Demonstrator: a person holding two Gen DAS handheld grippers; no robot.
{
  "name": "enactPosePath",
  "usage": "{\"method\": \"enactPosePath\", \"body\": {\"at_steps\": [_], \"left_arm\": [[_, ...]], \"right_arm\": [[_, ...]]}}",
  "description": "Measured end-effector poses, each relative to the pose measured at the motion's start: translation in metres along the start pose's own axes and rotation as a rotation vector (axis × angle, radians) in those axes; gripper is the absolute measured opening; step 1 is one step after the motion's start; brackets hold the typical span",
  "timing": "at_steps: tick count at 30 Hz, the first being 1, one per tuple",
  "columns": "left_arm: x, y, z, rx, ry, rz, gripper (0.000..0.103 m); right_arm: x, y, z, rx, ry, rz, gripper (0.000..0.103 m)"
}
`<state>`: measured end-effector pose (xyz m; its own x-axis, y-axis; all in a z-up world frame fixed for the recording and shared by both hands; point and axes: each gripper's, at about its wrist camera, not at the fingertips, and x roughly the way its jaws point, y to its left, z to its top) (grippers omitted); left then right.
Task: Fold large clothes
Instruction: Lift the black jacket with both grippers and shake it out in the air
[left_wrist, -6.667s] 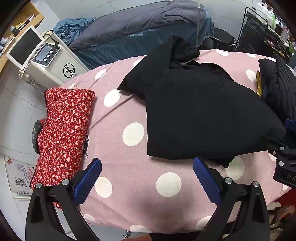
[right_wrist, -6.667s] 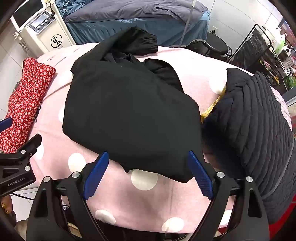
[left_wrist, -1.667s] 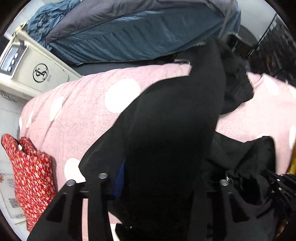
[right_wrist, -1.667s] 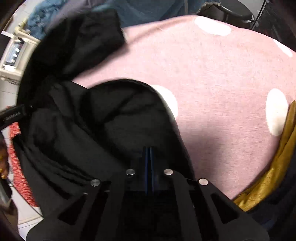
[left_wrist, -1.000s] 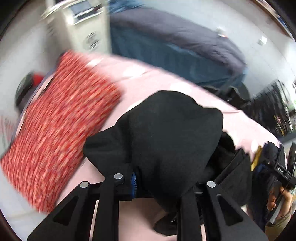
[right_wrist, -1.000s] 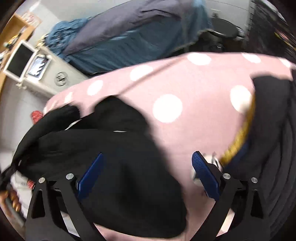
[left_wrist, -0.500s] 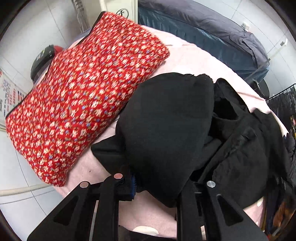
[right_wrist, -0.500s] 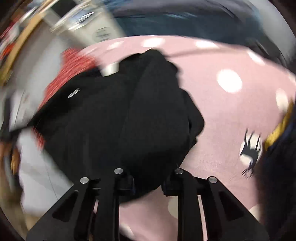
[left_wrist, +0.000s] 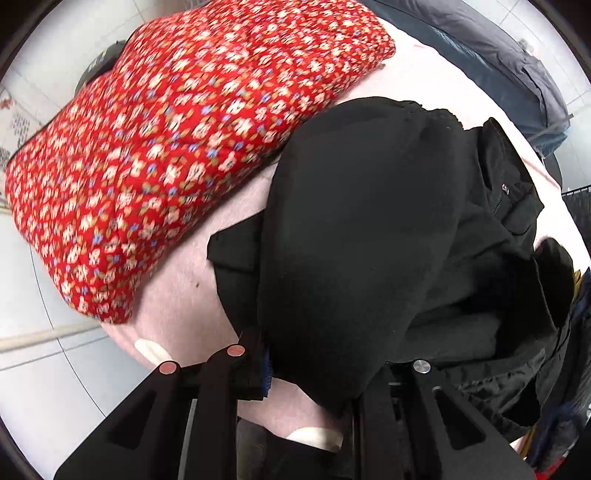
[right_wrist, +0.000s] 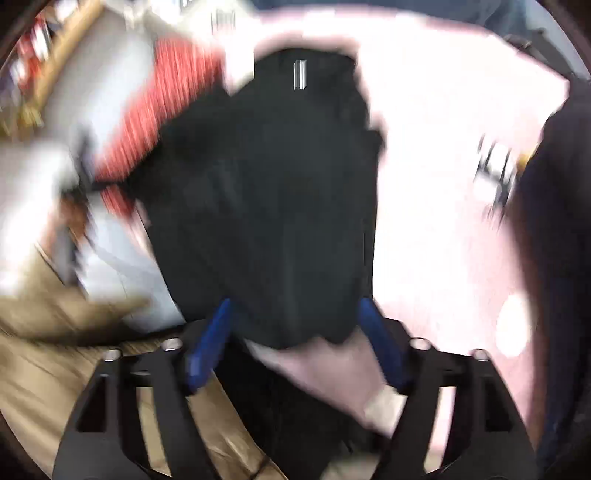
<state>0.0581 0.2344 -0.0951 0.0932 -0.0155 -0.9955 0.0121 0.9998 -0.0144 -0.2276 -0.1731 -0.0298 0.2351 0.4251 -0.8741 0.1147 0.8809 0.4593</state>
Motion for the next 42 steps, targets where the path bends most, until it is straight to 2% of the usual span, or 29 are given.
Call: {"method": "enactPosePath", "body": {"at_steps": [2,5,6,7,8,10,13,15,16,17,18,19,22,26,29,32,35,40,42], "left_arm": [[0.001,-0.004,0.006,0.001,-0.002,0.001,0.018],[0.0,-0.009,0.011,0.003,-0.002,0.004,0.018],[0.001,-0.012,0.016,0.002,-0.001,0.003,0.018],[-0.001,-0.012,0.017,0.0,-0.002,0.0,0.018],[-0.004,-0.012,0.018,-0.003,-0.004,-0.004,0.018],[-0.011,-0.01,0.021,-0.006,-0.009,-0.012,0.018],[-0.013,-0.009,0.02,-0.002,-0.023,-0.007,0.018],[-0.021,-0.007,0.01,0.004,-0.032,0.0,0.018],[-0.023,-0.009,0.011,0.009,-0.037,0.003,0.018],[-0.024,-0.011,0.009,0.01,-0.043,0.002,0.018],[-0.026,-0.013,0.009,0.007,-0.051,-0.001,0.018],[-0.03,-0.014,0.01,-0.001,-0.068,-0.005,0.018],[-0.052,-0.013,0.018,-0.027,-0.122,-0.037,0.017],[-0.1,-0.015,0.033,-0.032,-0.213,-0.122,0.017],[-0.153,-0.018,0.048,-0.004,-0.324,-0.197,0.016],[-0.2,-0.025,0.053,0.022,-0.429,-0.262,0.016],[-0.246,-0.027,0.051,0.045,-0.528,-0.32,0.015],[-0.305,-0.009,0.026,0.042,-0.632,-0.395,0.015],[-0.324,-0.002,0.011,0.041,-0.659,-0.4,0.015]], "right_arm": [[-0.02,-0.021,0.033,0.078,-0.134,0.009,0.084],[-0.002,-0.06,0.073,0.221,-0.181,-0.046,0.084],[0.006,-0.069,0.072,0.255,-0.171,-0.049,0.084],[0.029,-0.081,0.083,0.31,-0.14,-0.037,0.079],[0.055,-0.093,0.093,0.38,-0.111,-0.022,0.066],[0.098,-0.109,0.098,0.506,-0.063,0.02,0.059],[0.152,-0.118,0.105,0.634,0.028,0.094,0.057],[0.179,-0.111,0.104,0.64,0.079,0.116,0.056],[0.187,-0.106,0.104,0.623,0.088,0.098,0.048],[0.185,-0.1,0.104,0.606,0.064,0.066,0.023],[0.177,-0.096,0.101,0.598,0.045,0.091,0.011],[0.172,-0.091,0.103,0.589,0.026,0.118,0.009],[0.141,-0.072,0.107,0.51,-0.038,0.092,0.006],[0.051,-0.027,0.113,0.331,-0.229,0.122,0.005],[-0.016,0.004,0.114,0.244,-0.351,0.242,0.005],[-0.082,0.018,0.108,0.18,-0.484,0.349,0.005],[-0.133,0.022,0.097,0.172,-0.585,0.462,0.005],[-0.221,0.016,0.057,0.14,-0.763,0.628,0.005],[-0.254,0.019,0.048,0.101,-0.826,0.645,0.005]]}}
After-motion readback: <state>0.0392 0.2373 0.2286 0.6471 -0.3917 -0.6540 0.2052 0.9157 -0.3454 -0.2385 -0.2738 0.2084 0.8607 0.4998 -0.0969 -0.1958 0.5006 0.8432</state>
